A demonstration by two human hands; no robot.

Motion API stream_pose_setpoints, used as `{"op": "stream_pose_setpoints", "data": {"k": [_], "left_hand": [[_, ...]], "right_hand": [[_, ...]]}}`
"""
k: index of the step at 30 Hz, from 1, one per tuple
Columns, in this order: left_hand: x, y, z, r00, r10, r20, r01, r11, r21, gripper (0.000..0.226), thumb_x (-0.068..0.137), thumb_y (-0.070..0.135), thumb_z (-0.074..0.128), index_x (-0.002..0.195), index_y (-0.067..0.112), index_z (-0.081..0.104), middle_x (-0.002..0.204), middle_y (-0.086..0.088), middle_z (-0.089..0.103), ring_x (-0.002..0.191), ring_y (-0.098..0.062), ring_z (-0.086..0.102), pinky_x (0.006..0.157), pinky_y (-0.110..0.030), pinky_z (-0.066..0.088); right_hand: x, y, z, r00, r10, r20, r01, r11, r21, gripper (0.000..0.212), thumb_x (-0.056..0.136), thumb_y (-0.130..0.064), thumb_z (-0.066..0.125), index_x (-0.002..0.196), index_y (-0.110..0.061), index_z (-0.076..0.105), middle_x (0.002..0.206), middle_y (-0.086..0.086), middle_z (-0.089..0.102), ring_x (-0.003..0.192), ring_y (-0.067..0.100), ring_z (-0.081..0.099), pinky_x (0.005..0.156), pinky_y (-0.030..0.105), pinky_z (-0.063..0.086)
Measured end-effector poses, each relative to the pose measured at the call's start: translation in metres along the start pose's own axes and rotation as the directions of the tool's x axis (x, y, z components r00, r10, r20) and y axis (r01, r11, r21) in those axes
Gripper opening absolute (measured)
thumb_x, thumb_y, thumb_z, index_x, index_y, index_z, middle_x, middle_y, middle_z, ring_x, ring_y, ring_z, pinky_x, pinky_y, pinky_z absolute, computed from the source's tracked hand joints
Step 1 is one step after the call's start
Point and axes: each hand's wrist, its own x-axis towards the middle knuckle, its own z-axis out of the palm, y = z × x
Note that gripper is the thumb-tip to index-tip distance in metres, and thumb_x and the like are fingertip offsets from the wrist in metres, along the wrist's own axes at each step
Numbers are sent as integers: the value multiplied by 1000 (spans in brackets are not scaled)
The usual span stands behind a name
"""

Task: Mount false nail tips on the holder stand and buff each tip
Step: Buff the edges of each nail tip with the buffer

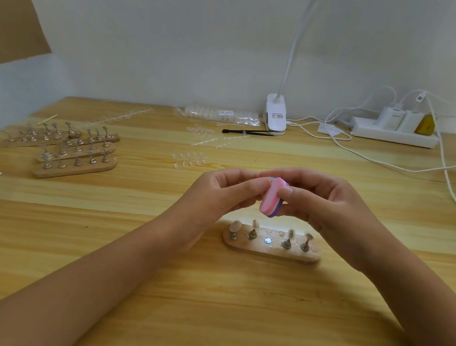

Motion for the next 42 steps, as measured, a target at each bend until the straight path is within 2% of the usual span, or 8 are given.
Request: {"op": "stream_pose_setpoints", "data": {"k": [5,8,14,19,29,33,37,42], "left_hand": [[-1,1,2,1000,-1,4,0,999,41,44,80,48,70,105,12,76,110,-10,74,112,-24,67,108,-40,47],[0,0,0,1000,1,5,-1,998,62,35,87,46,70,99,15,77,110,-11,74,112,-26,67,107,-39,48],[1,0,0,1000,15,24,-15,1000,13,29,90,41,60,100,22,79,103,-2,76,100,-11,69,89,-20,52],[0,-1,0,999,17,43,-18,1000,24,26,87,39,62,96,19,77,104,-7,74,100,-13,67,90,-20,51],[1,-1,-1,1000,29,-12,-28,997,67,25,82,48,66,92,28,78,106,13,73,107,-3,63,98,-28,44],[2,-2,1,999,33,-18,-32,998,60,24,84,40,65,91,19,76,100,3,75,102,-10,66,97,-30,45],[-1,0,0,999,26,-33,-24,998,62,24,84,43,64,90,23,75,107,8,74,107,-5,64,95,-26,44],[-1,1,1,999,34,-38,-31,995,93,27,85,43,63,91,19,76,106,6,74,107,-9,65,96,-28,46]], "right_hand": [[1,1,0,1000,15,-1,-15,1000,-14,34,86,-31,66,118,-20,70,111,5,73,103,21,70,87,23,54],[1,1,0,1000,15,23,-15,999,-28,32,88,-28,65,120,-22,69,112,4,73,104,20,69,86,21,54],[1,0,-1,994,-8,-111,21,993,119,36,82,-24,69,116,-14,62,93,3,72,90,20,71,80,25,55],[1,1,4,988,-17,-151,25,998,53,32,72,-24,72,100,-11,62,96,7,73,90,23,72,80,24,56],[1,0,7,957,-74,-281,109,988,113,33,73,-24,70,101,-10,61,88,0,72,87,20,72,82,25,56],[2,5,13,985,-19,-172,30,997,66,32,74,-21,72,100,-6,61,98,14,72,91,26,72,80,26,57],[4,7,10,956,-49,-288,83,990,109,34,71,-26,74,99,-12,62,92,2,72,92,23,72,86,31,57],[4,9,13,968,-68,-241,93,991,95,27,77,-23,74,99,-10,64,95,8,73,93,28,72,85,31,58]]}}
